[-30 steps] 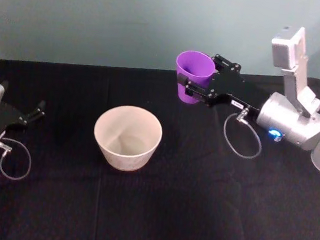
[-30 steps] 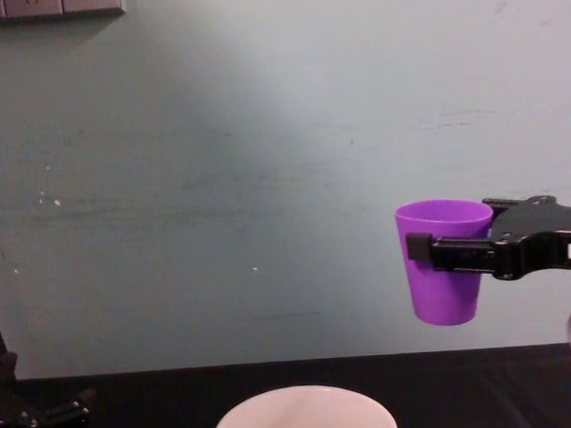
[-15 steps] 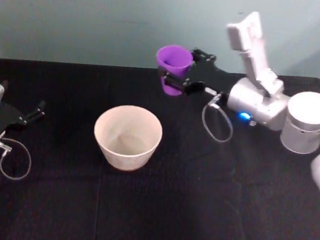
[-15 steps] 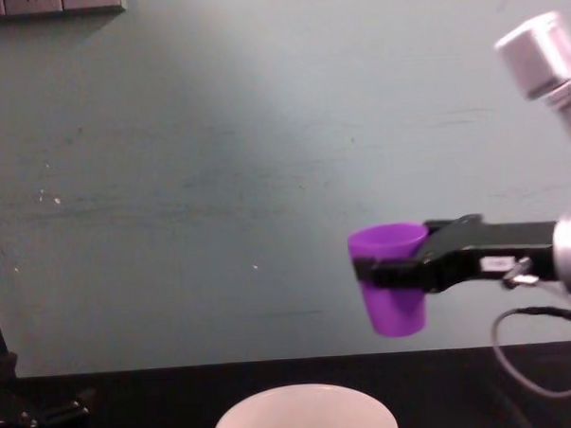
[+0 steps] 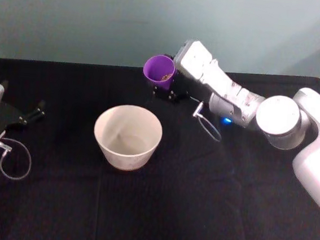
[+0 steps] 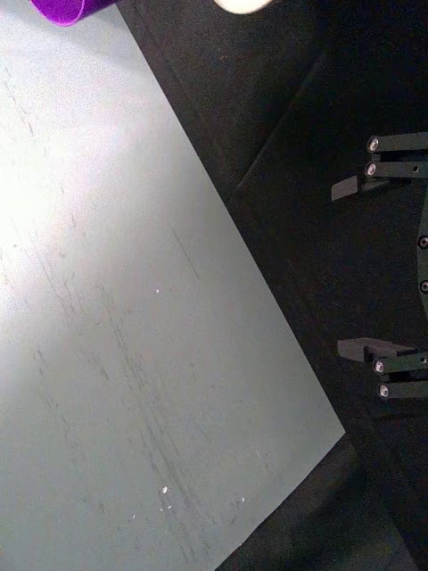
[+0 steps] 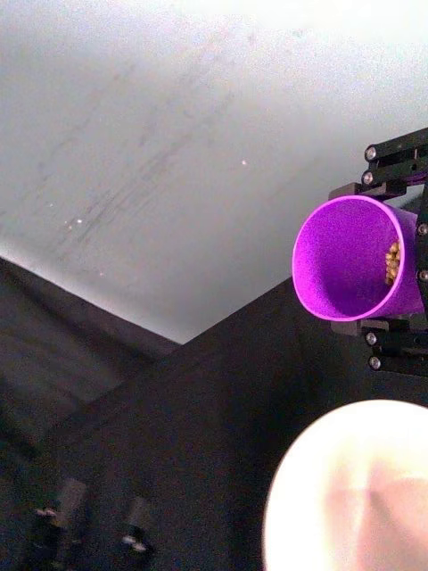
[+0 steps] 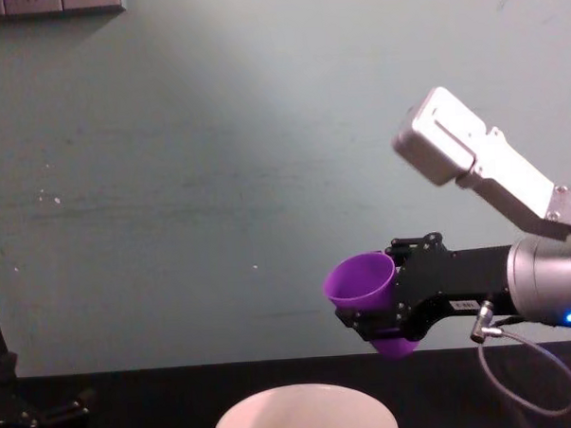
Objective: Pick up the cup and pour the mung beans from the cup into the bowl.
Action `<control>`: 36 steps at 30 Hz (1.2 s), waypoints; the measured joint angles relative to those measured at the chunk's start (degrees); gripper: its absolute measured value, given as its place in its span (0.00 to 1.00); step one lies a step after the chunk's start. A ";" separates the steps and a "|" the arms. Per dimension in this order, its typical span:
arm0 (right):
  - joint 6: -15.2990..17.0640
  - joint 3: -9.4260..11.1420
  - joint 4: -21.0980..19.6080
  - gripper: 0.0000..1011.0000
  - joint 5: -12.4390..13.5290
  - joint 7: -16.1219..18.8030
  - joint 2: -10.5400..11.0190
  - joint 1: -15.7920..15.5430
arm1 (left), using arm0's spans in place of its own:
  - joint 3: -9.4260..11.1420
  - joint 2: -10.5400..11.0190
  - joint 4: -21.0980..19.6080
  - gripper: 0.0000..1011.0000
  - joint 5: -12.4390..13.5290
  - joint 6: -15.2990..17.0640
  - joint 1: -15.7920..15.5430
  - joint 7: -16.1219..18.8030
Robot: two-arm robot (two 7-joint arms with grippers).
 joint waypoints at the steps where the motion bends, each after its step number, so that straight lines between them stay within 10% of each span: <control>1: -0.33 -0.34 -0.54 0.73 -1.26 -0.56 0.38 -0.12 | 0.00 0.00 0.00 0.99 0.00 0.00 0.00 0.00; 19: -3.46 -6.28 -11.21 0.73 -23.86 -6.64 8.90 -2.43 | 0.00 0.00 0.00 0.99 0.00 0.00 0.00 0.00; 36: -3.24 -10.18 -14.14 0.73 -39.31 -10.87 10.42 -3.07 | 0.00 0.00 0.00 0.99 0.00 0.00 0.00 0.00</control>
